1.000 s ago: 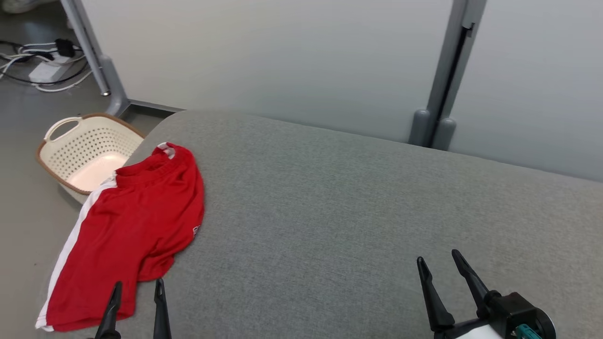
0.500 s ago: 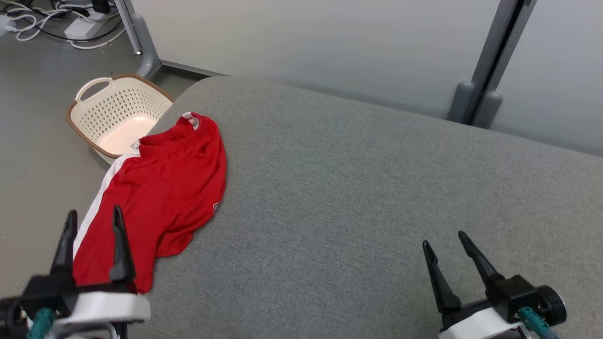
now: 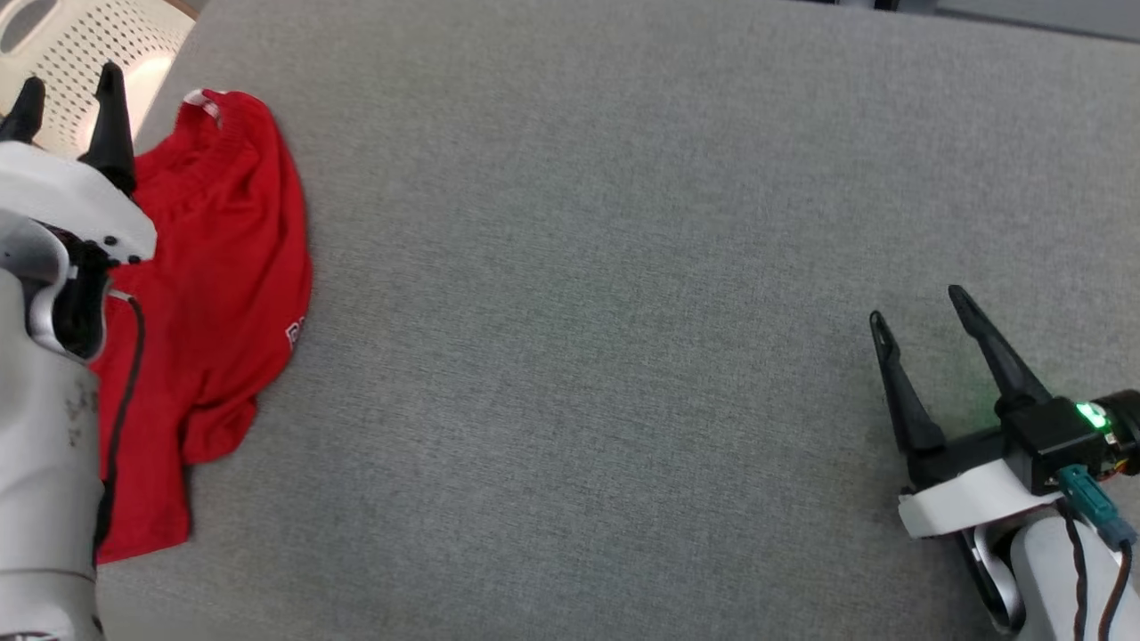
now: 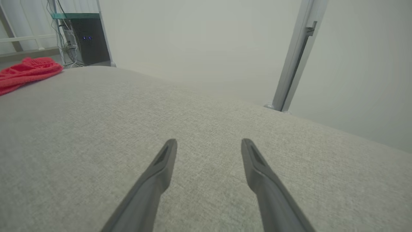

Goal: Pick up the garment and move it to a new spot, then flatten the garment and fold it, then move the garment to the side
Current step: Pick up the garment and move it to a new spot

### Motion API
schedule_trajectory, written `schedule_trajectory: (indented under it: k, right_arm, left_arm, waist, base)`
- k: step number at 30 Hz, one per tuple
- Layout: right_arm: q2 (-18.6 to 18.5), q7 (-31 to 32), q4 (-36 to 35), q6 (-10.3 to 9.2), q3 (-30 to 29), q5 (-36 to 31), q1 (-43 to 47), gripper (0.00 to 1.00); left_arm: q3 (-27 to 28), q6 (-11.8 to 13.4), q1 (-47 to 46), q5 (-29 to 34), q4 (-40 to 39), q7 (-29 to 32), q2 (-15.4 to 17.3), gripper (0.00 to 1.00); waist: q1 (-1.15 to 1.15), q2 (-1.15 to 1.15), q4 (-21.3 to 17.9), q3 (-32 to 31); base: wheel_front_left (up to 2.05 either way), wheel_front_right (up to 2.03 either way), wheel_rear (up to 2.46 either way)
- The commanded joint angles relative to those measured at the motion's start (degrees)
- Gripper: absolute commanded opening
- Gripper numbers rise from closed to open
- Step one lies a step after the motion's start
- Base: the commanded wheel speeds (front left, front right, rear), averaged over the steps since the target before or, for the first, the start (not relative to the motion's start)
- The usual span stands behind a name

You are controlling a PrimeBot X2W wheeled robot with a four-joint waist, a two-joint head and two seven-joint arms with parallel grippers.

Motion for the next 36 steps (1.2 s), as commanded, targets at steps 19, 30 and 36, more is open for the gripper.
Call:
schedule_trajectory:
  k: [19,30,36]
  right_arm:
    - [-1.1,0.6,-1.2,-0.16,-3.3,-2.3,-4.1,1.0]
    - [3.0,0.4,-0.9,-0.08,-1.8,-0.8,-4.5,1.0]
    - [5.8,0.0,-1.0,-0.07,-1.5,0.9,-4.2,1.0]
  left_arm:
    - [-6.1,0.7,-13.7,-5.3,30.0,14.9,7.4,1.0]
    - [-10.8,-0.4,-12.0,-8.6,22.3,-1.6,7.7,0.0]
    - [-17.1,-0.4,-7.5,-16.1,11.4,-5.9,9.6,0.0]
  waist:
    - [0.0,0.0,-9.9,16.0]
    - [0.0,0.0,-11.7,9.8]
    - [0.0,0.0,-14.7,2.1]
  base:
    - [0.0,0.0,0.0]
    - [0.0,0.0,0.0]
    - [0.0,0.0,0.0]
